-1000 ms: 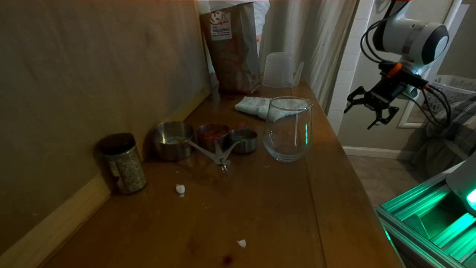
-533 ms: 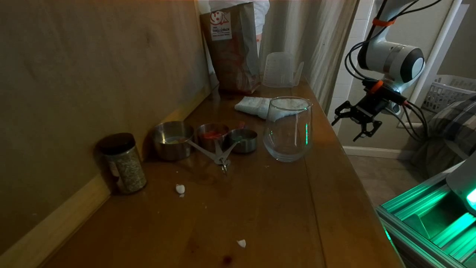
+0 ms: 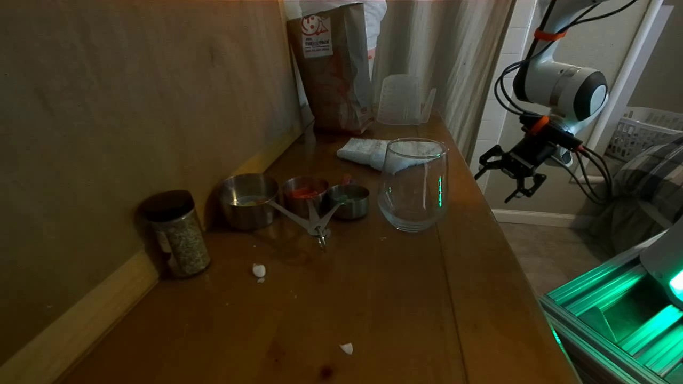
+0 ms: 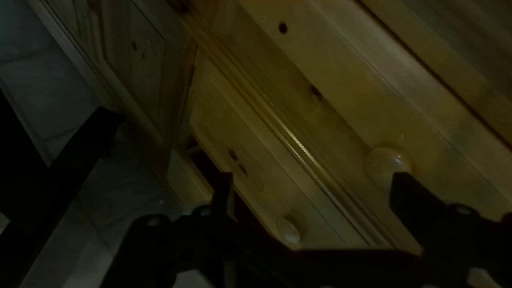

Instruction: Move the towel to the top drawer on the right, then close the drawer

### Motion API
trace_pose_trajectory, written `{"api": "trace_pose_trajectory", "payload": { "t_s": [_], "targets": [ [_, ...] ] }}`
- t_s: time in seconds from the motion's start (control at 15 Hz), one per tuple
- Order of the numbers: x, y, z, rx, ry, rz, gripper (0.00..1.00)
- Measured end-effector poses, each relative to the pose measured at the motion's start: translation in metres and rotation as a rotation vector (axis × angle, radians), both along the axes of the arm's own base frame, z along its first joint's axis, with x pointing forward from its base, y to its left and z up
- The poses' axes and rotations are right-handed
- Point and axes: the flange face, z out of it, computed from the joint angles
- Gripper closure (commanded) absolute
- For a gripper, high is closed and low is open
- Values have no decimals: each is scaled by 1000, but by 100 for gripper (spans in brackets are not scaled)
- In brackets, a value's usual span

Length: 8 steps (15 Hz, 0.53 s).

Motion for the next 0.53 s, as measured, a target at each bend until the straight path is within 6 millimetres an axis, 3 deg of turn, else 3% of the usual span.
{"api": "trace_pose_trajectory", "payload": {
  "t_s": [0.53],
  "targets": [
    [3, -12, -31, 209, -52, -95, 0]
  ]
}}
